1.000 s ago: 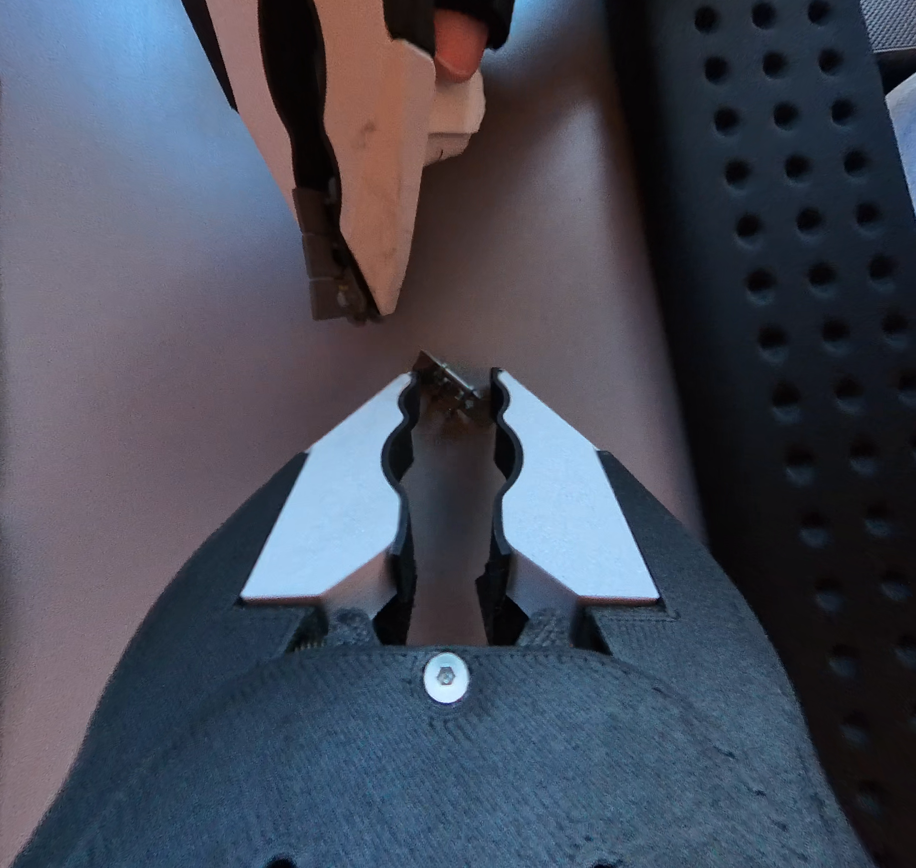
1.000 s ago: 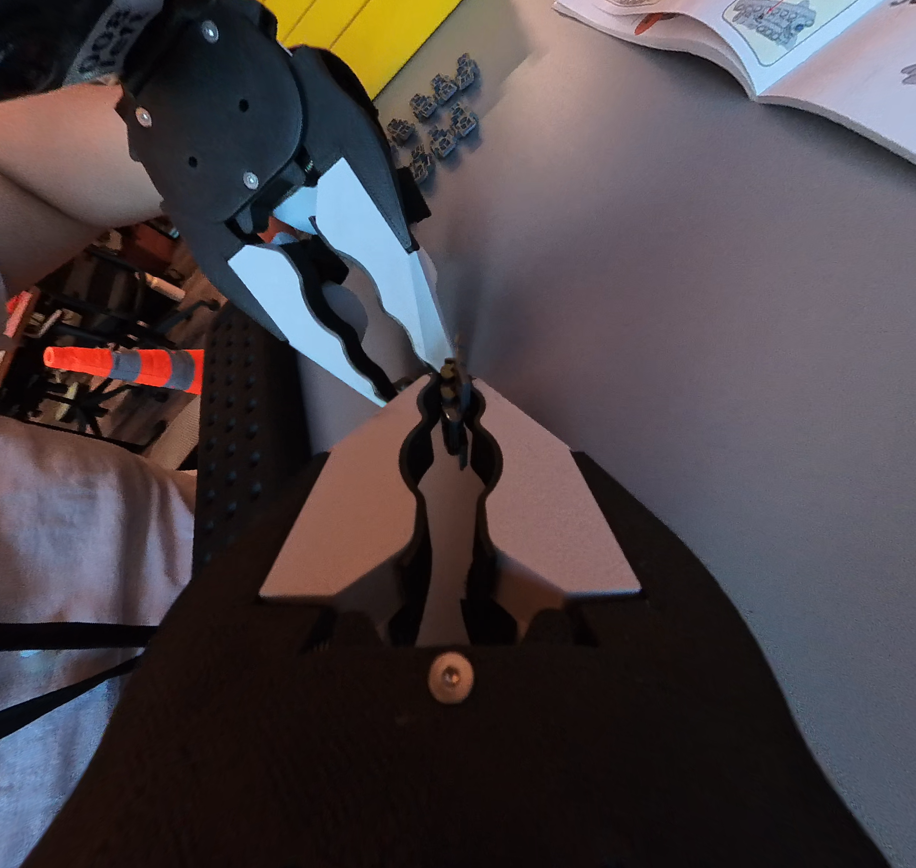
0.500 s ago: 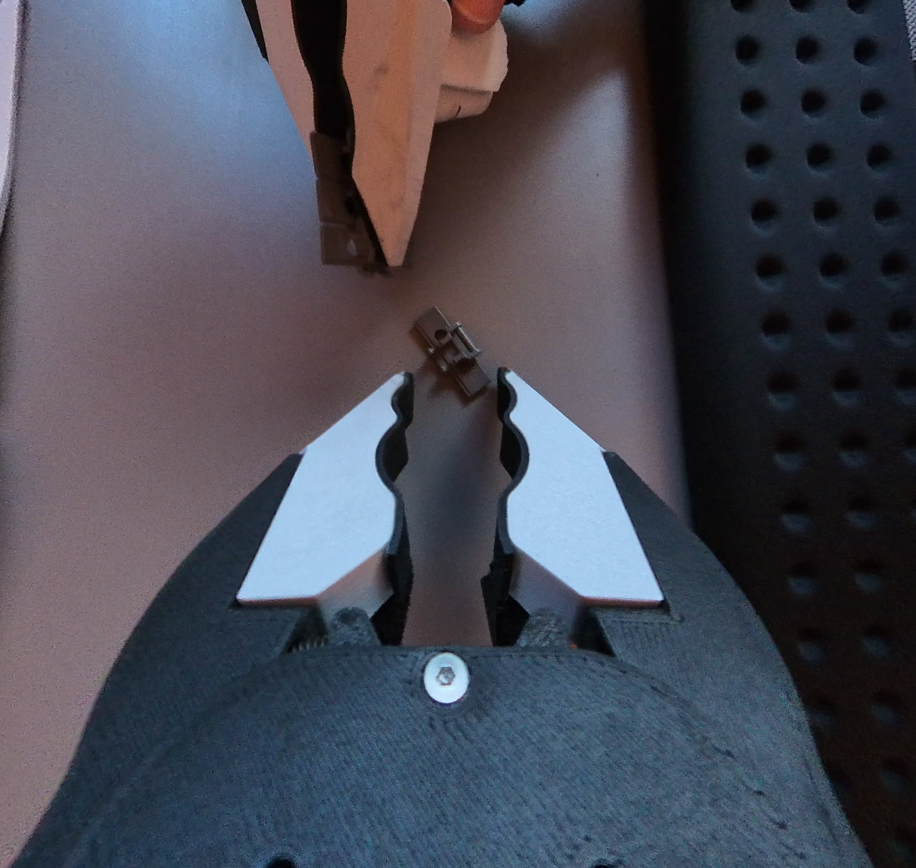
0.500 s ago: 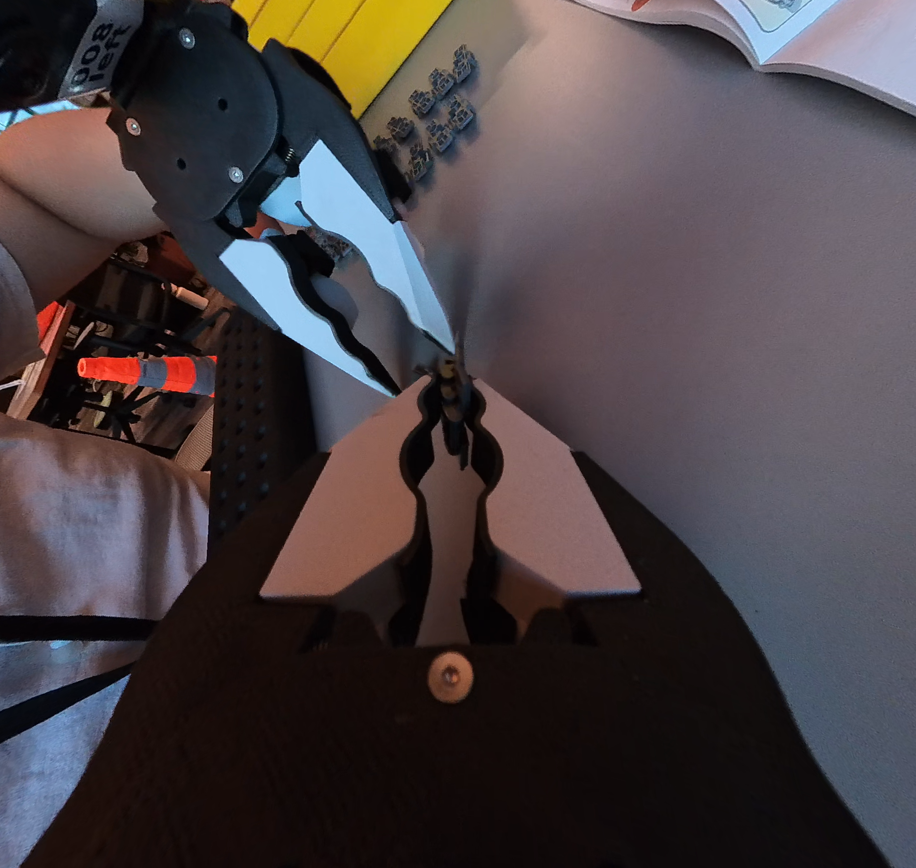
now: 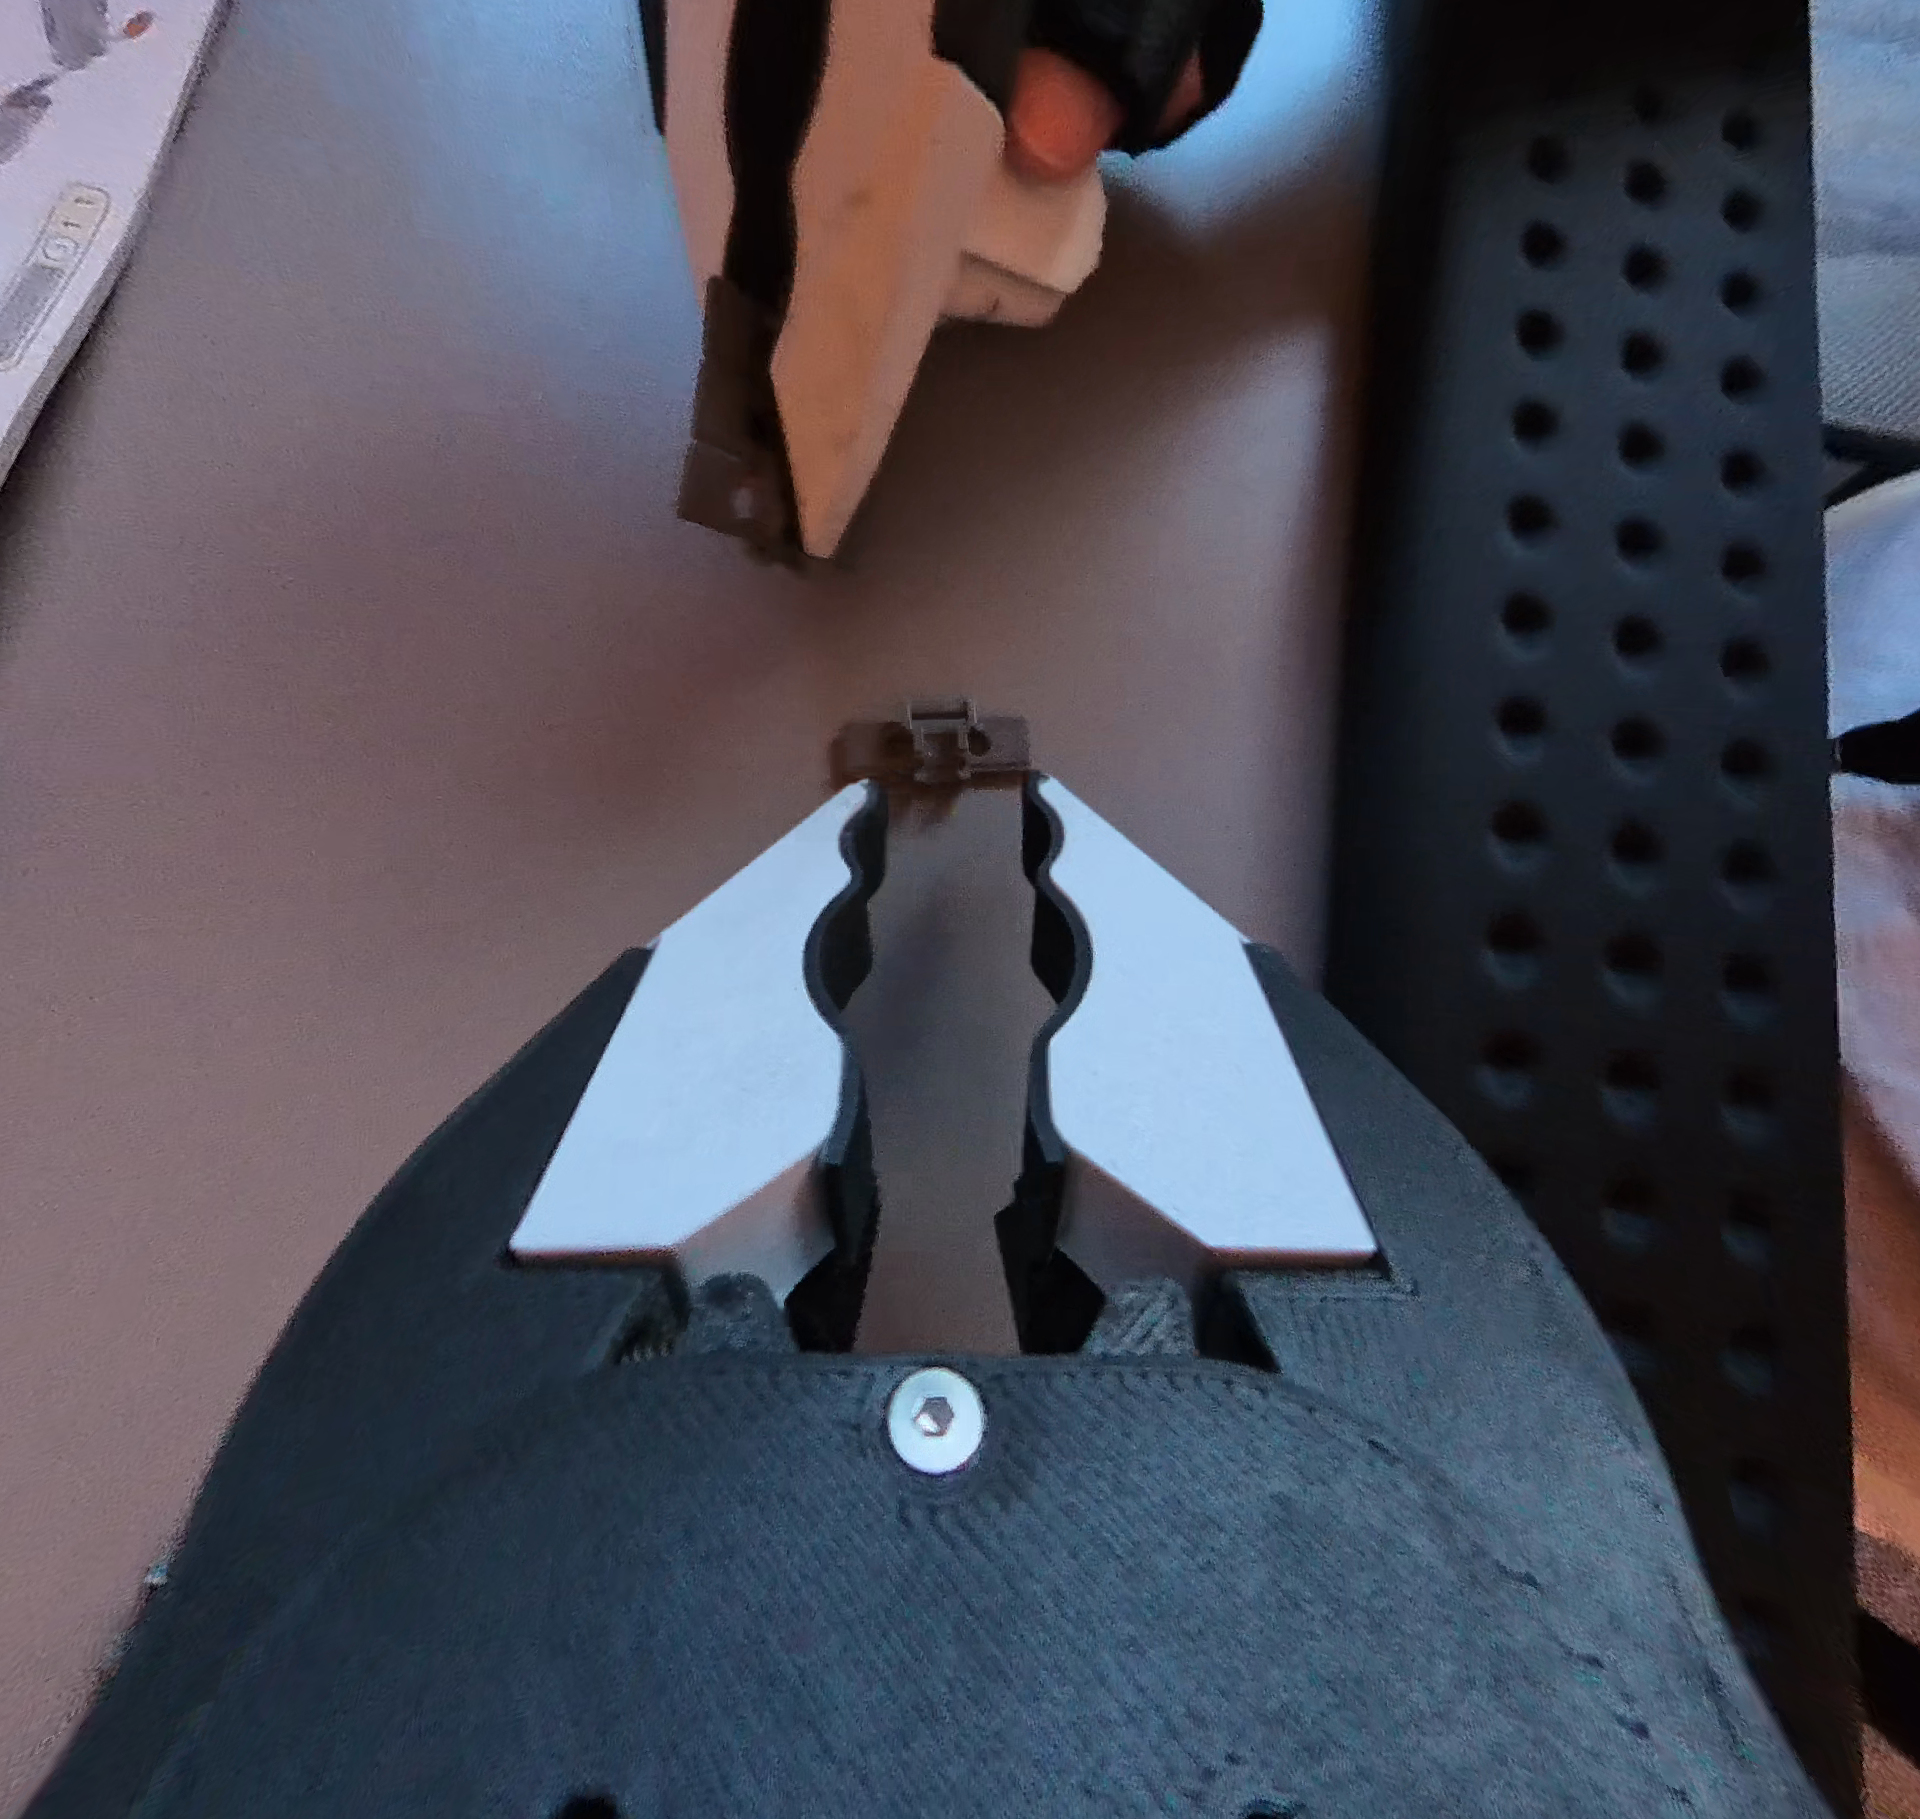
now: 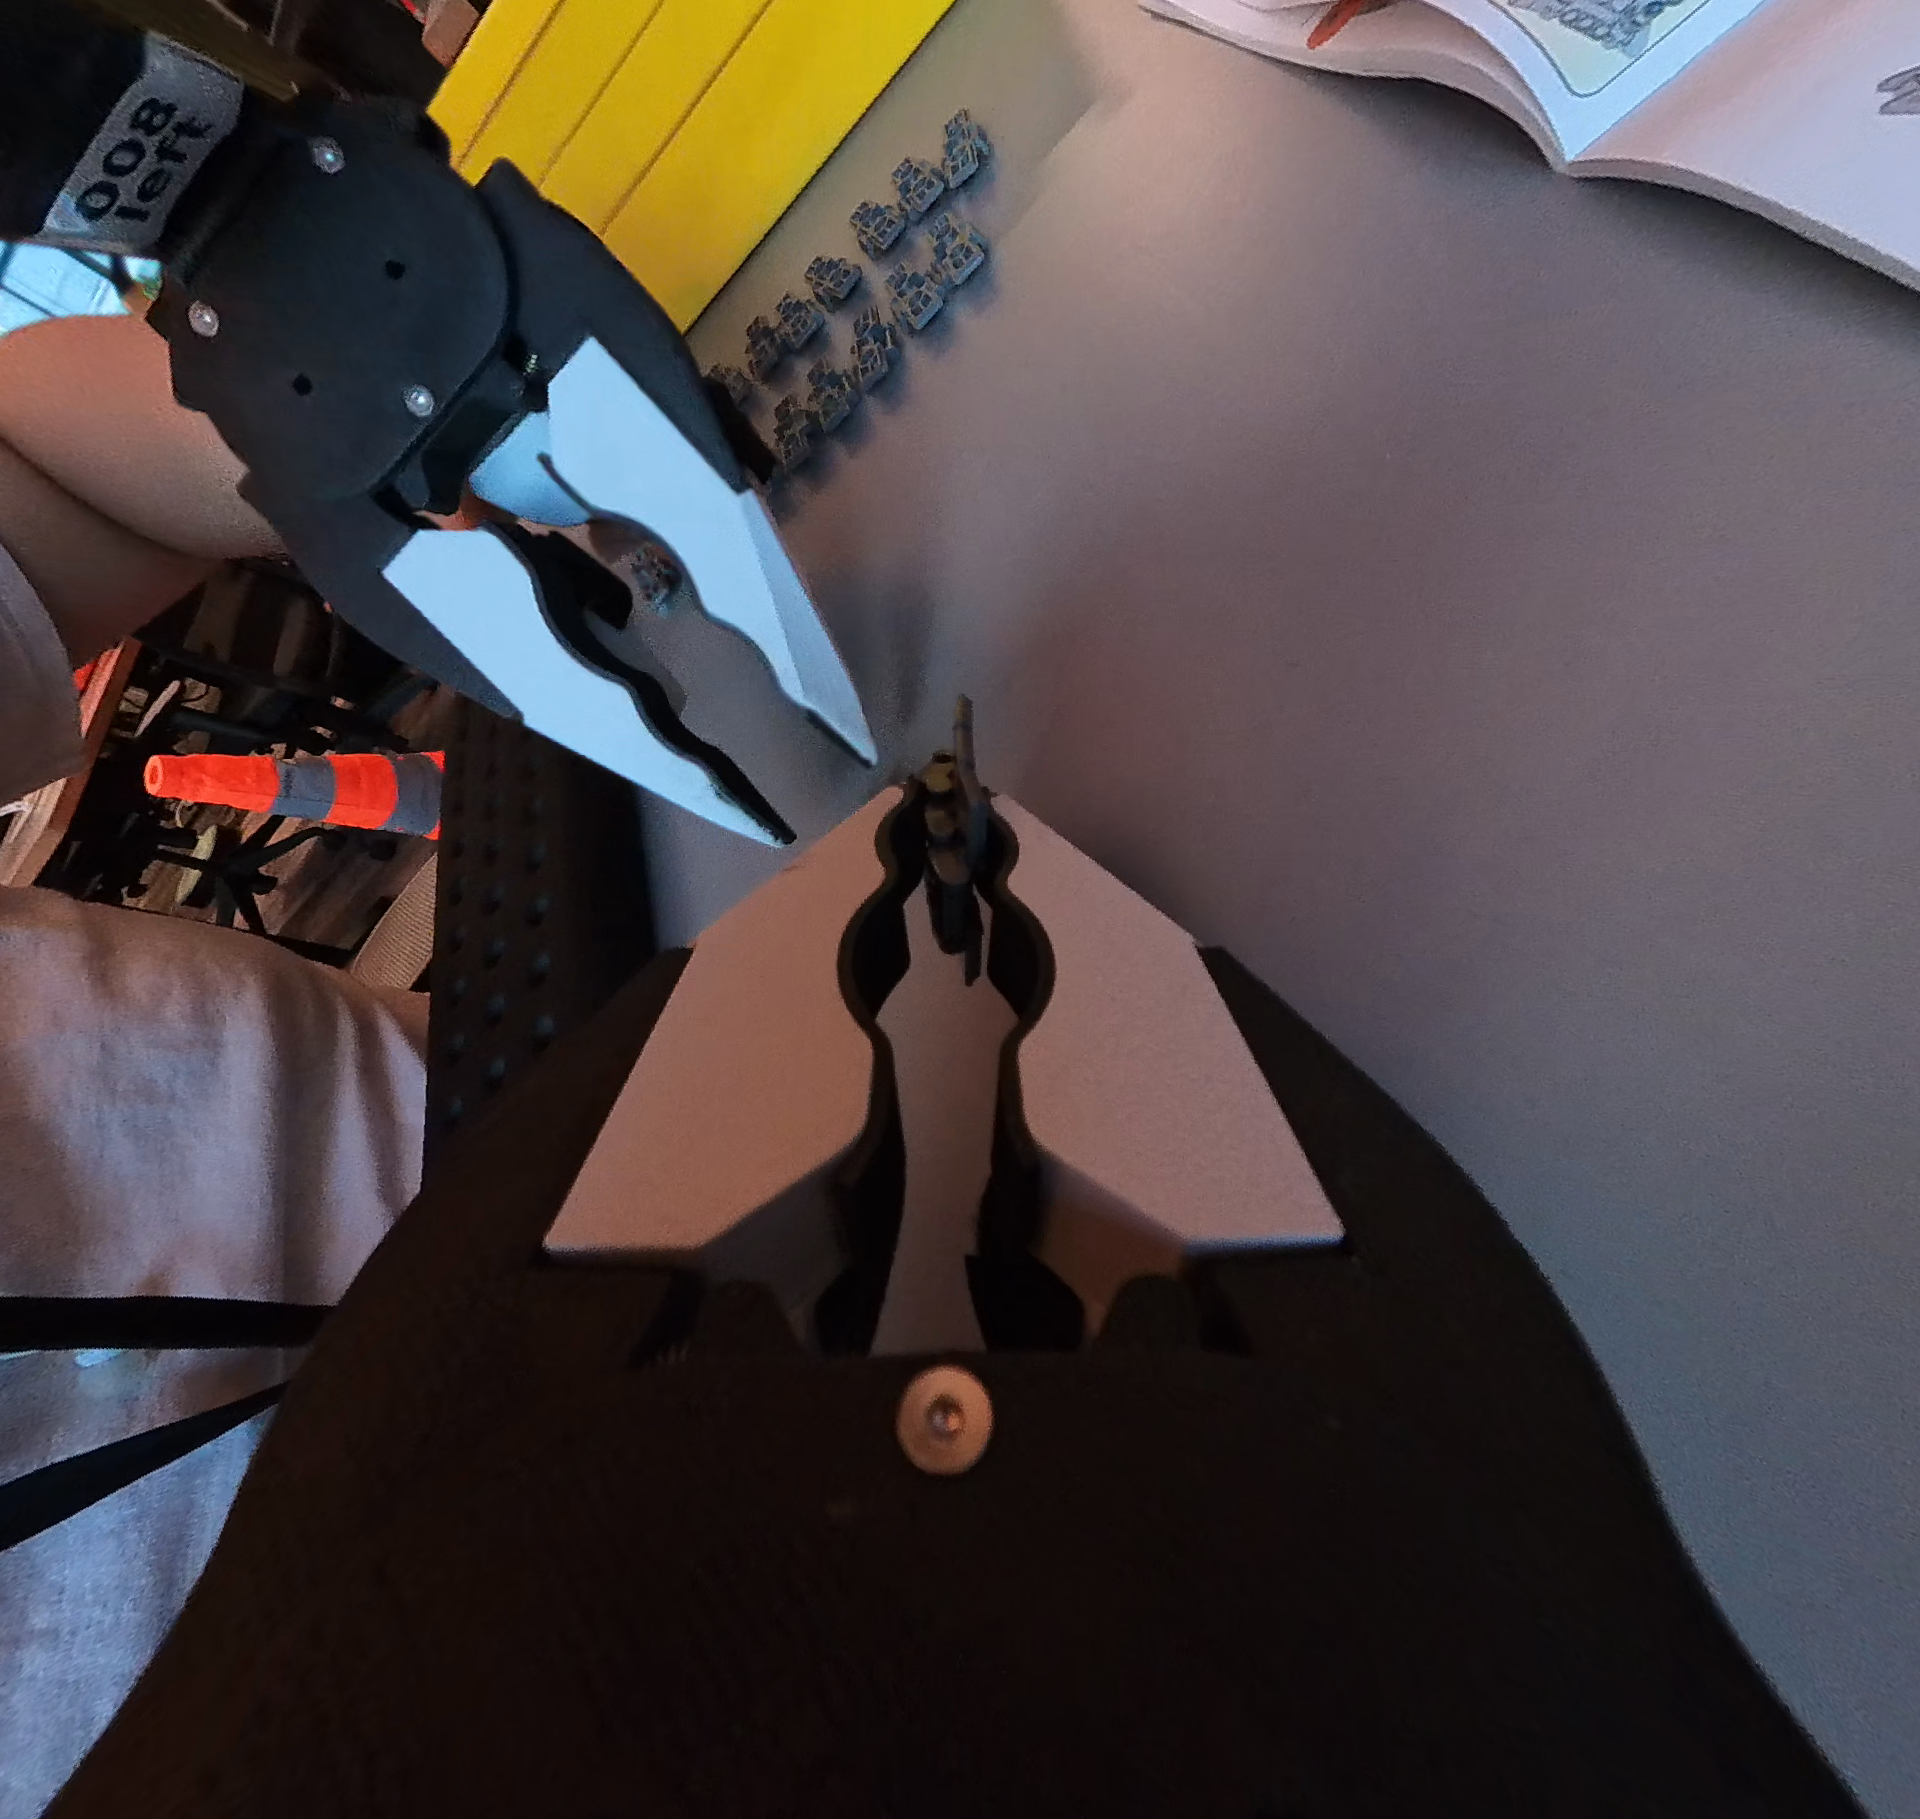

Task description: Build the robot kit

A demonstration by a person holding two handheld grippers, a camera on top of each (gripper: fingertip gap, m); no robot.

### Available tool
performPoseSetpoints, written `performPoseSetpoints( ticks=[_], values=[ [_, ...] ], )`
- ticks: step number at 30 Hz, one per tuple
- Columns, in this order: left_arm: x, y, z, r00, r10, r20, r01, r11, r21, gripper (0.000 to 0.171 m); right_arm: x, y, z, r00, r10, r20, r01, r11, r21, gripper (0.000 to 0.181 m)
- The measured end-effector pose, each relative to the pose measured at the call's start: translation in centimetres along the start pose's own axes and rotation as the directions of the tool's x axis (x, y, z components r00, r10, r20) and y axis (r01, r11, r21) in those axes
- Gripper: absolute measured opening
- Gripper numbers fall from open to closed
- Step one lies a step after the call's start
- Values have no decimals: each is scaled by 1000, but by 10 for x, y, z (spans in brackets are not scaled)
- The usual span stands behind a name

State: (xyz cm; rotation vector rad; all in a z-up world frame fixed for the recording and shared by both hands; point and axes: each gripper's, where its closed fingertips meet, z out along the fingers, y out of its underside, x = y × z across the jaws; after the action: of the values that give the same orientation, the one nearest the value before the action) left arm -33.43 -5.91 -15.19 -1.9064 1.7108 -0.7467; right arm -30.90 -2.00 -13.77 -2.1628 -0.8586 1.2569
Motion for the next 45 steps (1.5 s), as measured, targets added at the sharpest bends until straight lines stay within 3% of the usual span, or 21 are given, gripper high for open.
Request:
performPoseSetpoints(
  ticks=[3, 7, 17, 24, 28, 31, 41, 45],
  values=[
    [-8, -1, 5, 998, -43, 56, 44, 999, -13, 29, 1, -1, -1, 1000, 0, -3, 0, 1000, 7, 6],
    [-14, -2, 10, 989, 14, 144, -11, 1000, -21, 23, 0, -1, -1, 1000, -3, 0, 3, 1000, 7, 5],
    [-5, -6, 14, 997, 50, 67, -48, 998, -29, 15, -2, -1, -1, 1000, -20, -5, 20, 1000, -3, 5],
    [-6, -5, 16, 987, 137, 86, -134, 990, -40, 17, -2, 2, 1, 1000, 3, 11, -3, 1000, -12, 6],
    [-9, -5, 15, 980, 163, 118, -160, 986, -42, 28, -3, 3, 2, 999, 29, 36, -29, 1000, -12, 6],
    [-2, -3, 16, 981, 180, 66, -177, 983, -44, 14, -4, 1, 2, 997, 48, 56, -48, 999, 1, 6],
    [-4, -3, 16, 978, 185, 93, -185, 983, -7, 10, -13, 1, 3, 986, 91, 142, -92, 996, 0, 6],
    [-8, -3, 15, 969, 183, 168, -184, 983, -13, 9, -1, 1, 2, 997, 63, 51, -64, 998, 11, 6]
  ],
)
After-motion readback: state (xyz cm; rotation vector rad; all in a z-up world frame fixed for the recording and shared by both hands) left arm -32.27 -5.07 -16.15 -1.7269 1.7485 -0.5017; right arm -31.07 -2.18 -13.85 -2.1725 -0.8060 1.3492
